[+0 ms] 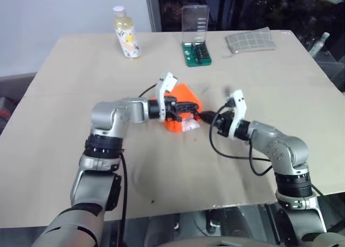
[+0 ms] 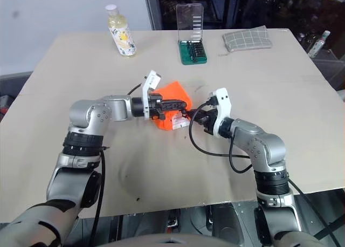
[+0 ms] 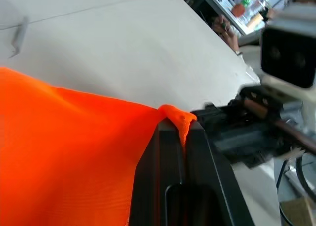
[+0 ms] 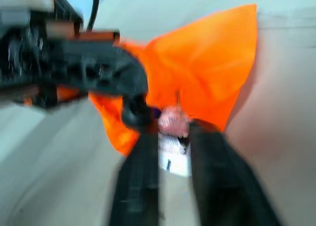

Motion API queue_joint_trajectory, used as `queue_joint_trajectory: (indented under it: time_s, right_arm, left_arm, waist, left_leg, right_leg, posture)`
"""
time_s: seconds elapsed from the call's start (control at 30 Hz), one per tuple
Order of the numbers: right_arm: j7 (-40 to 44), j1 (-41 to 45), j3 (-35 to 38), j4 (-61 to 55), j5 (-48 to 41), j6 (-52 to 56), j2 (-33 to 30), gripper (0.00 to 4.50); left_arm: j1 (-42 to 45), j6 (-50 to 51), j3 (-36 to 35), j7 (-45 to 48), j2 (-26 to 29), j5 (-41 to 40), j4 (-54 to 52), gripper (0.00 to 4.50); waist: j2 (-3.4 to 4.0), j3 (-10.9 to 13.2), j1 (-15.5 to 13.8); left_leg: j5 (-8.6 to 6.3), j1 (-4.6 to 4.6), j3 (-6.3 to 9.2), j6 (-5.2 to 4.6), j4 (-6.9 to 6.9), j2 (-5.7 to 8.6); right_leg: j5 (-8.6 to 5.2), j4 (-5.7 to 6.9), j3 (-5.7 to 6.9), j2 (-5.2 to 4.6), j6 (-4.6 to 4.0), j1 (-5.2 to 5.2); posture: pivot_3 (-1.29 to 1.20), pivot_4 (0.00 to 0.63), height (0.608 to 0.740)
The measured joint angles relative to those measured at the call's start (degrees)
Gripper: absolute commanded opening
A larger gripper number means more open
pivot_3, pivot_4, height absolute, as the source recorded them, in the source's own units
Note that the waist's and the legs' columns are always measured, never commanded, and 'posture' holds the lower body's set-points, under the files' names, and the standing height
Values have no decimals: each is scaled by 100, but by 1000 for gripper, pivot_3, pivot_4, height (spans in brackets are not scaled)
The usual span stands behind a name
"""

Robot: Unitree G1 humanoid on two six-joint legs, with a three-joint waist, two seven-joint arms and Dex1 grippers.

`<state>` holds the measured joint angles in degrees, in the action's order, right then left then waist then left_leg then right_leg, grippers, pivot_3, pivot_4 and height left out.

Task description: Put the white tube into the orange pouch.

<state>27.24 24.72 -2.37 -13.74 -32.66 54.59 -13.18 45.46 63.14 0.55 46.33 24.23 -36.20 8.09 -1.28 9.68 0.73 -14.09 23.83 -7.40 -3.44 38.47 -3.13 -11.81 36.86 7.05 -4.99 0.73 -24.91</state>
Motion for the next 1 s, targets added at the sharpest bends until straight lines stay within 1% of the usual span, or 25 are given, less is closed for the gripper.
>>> queue_joint_trajectory:
  time_s: [0.03,0.07,0.13,0.3,0.47,0.73,1.0]
  right_arm:
    - [-1,-80,-92,1,73,-51,-4,2838]
    - [-1,-92,-114,2,84,-62,-4,3061]
    - [-12,-133,-289,2,231,-291,28,3061]
    - [-16,-135,-353,43,362,-639,137,3061]
    - [63,-109,-401,476,531,-1241,415,3061]
    - [382,-59,-518,571,530,-1613,556,3061]
    - [505,-71,-655,766,577,-1754,584,3061]
  left_arm:
    - [38,5,-5,-12,-1,0,1,0]
    - [48,6,-6,-14,0,0,1,0]
    - [89,22,-7,-26,-10,0,1,0]
    - [89,60,-11,-28,-9,-1,1,0]
    - [89,150,-24,-31,-3,-6,1,0]
    - [90,265,-70,-44,15,-11,0,0]
    - [156,394,-202,-117,15,-52,-2,0]
  waist:
    - [0,0,0]
    - [0,0,0]
    - [0,0,2]
    - [0,0,2]
    - [0,0,3]
    - [0,0,4]
    - [0,0,5]
  left_leg:
    - [0,0,0,0,0,0]
    - [0,0,0,0,-1,-1]
    - [0,-1,-1,0,0,-1]
    - [0,-1,0,1,0,-1]
    - [0,-1,0,1,0,-1]
    - [0,-2,0,1,0,-1]
    - [1,-1,0,1,1,-1]
  right_leg:
    - [0,0,0,0,0,0]
    - [0,0,0,1,0,0]
    - [0,0,0,1,0,0]
    - [0,1,0,1,0,0]
    - [0,1,0,1,0,0]
    - [0,1,0,1,0,0]
    - [0,1,0,0,-1,1]
  posture:
    - [0,150,740]
    - [0,150,740]
    - [0,150,740]
    - [0,150,740]
    - [0,150,740]
    - [0,150,740]
    - [0,150,740]
